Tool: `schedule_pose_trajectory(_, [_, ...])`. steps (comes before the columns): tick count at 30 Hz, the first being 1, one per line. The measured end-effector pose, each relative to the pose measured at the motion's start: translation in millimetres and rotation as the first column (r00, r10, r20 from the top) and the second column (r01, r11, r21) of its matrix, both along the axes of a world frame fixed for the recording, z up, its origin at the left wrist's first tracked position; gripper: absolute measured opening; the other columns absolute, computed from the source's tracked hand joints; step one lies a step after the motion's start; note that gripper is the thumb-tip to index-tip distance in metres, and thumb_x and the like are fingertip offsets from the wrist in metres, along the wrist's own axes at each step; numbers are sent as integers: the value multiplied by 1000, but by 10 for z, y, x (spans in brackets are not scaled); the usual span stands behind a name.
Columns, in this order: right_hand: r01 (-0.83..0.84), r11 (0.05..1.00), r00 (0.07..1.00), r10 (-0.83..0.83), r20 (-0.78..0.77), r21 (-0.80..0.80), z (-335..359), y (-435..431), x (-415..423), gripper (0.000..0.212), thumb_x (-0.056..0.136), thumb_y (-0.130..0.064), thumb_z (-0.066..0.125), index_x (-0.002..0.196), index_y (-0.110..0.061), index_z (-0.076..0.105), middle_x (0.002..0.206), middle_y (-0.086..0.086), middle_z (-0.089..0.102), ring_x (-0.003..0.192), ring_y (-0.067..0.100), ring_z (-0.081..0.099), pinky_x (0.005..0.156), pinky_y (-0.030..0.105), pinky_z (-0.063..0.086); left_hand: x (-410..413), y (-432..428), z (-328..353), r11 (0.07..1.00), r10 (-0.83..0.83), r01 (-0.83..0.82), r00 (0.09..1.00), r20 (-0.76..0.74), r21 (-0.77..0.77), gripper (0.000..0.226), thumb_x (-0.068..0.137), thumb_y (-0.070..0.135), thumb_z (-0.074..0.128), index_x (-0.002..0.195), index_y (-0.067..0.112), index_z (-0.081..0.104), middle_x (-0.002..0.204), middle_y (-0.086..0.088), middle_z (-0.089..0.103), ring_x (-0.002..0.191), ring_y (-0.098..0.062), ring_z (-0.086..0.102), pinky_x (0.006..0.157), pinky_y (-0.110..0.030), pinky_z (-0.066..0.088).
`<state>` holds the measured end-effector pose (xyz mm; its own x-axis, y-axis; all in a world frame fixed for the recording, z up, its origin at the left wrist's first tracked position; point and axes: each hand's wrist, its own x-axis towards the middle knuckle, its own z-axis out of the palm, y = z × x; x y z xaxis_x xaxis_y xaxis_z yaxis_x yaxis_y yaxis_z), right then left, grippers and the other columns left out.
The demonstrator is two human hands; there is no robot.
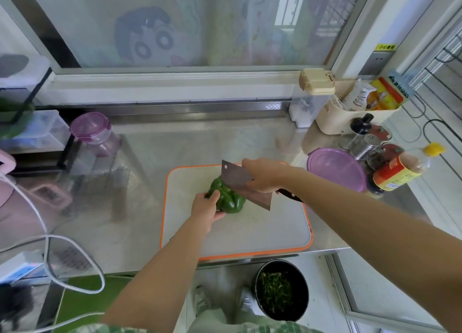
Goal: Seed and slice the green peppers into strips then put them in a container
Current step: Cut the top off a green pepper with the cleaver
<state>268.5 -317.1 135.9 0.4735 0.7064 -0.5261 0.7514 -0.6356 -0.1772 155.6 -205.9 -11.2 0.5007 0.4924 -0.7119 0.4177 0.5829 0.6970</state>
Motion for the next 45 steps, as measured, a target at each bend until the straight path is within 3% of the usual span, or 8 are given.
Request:
schedule_pose_trajectory(11, [-67,992,997,72,37,-111,48,104,-112,45,98,-38,46,130,-7,40,122,12,55,103,28,53,65,29,34,11,40,18,999,-37,38,998,-42,25,36,98,19,58,126,0,47,131,-20,55,106,-35,64,53,-26,57])
schedule_pose_trajectory(15, [-78,985,996,82,19,-154,86,178,-112,40,98,-31,45,129,-6,42,118,12,56,87,24,53,50,24,32,6,53,8,998,-42,44,998,-50,35,36,98,18,58,126,-1,47,131,-20,54,110,-36,62,51,-24,57])
schedule_pose_trajectory(19, [-22,982,1000,18,-23,-187,97,238,-85,35,96,-25,48,123,-3,47,112,13,58,60,16,50,34,19,34,8,73,-5,996,-55,60,996,-70,64,37,97,16,60,127,-2,49,132,-20,55,110,-36,63,71,-30,58])
schedule_pose_trajectory(25, [-31,971,1000,30,-8,-235,-19,369,-71,35,92,-29,53,116,-4,54,106,14,64,84,28,65,50,27,44,27,60,-4,992,-47,57,995,-92,111,36,96,13,60,126,-5,51,131,-22,55,111,-40,62,75,-32,57])
schedule_pose_trajectory(28, [-47,970,999,49,1,-239,-72,404,-87,35,91,-32,56,113,-5,56,100,12,66,82,28,67,47,26,42,41,53,31,992,-38,50,993,-109,116,37,96,12,61,126,-6,52,129,-21,56,110,-41,62,79,-35,58])
schedule_pose_trajectory(32, [-29,974,1000,29,-2,-226,-73,313,-25,37,91,-36,54,113,-6,57,102,13,66,87,30,67,62,33,52,74,32,-16,986,-28,49,991,-130,157,36,95,15,63,123,-6,56,124,-21,58,110,-40,61,84,-45,58])
schedule_pose_trajectory(40, [-9,972,1000,12,10,-233,-113,329,-88,28,95,-30,52,111,-7,56,92,8,63,53,19,57,37,19,33,104,43,-54,979,-24,57,986,-164,198,34,95,16,63,122,-4,58,110,-16,59,99,-37,62,85,-49,58])
schedule_pose_trajectory(45, [1,977,1000,1,8,-212,-144,322,-18,34,92,-37,55,108,-7,59,94,10,66,74,26,66,47,25,45,131,33,-65,976,-14,48,987,-159,212,34,95,17,63,121,-4,58,107,-15,58,87,-31,59,83,-46,59])
